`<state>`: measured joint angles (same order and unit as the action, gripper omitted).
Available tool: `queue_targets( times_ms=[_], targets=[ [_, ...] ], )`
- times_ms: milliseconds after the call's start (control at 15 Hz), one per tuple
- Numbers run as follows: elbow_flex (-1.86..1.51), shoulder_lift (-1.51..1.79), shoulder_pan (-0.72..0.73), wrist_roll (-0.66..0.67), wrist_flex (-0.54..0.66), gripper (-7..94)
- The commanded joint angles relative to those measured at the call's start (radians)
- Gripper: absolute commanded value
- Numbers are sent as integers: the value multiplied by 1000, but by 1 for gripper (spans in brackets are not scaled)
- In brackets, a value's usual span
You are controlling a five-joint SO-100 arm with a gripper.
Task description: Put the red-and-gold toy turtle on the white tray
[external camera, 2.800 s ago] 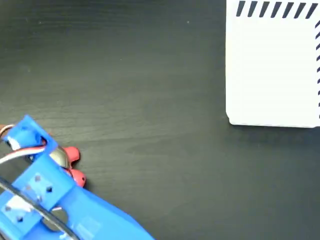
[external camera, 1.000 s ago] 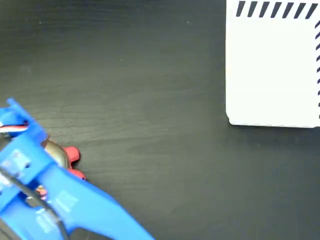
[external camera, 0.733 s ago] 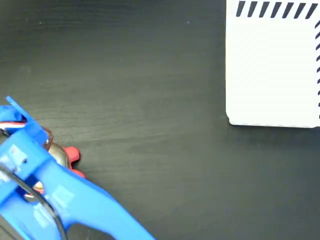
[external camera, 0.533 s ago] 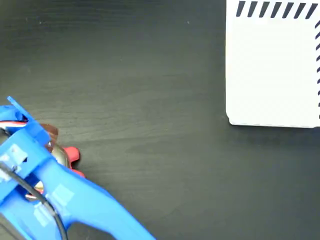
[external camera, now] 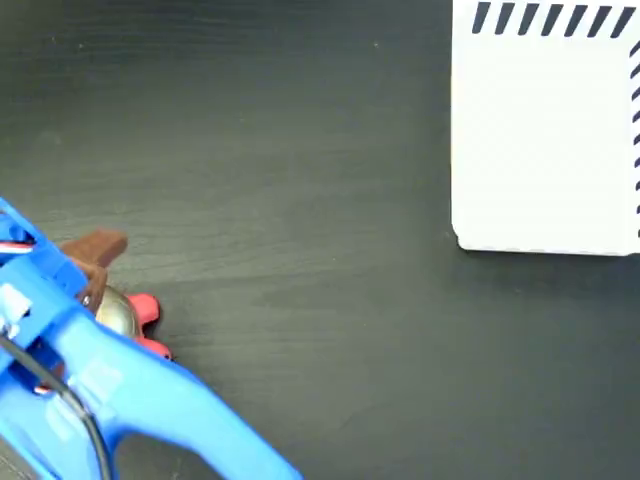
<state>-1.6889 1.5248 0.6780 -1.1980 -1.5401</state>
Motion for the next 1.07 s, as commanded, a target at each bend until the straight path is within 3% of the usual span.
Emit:
queue_targets(
  times_ms=[0, 1000],
  targets=[
    [9, 14, 28, -12, 8, 68],
    [-31, -141, 38, -46, 152, 71]
  ],
)
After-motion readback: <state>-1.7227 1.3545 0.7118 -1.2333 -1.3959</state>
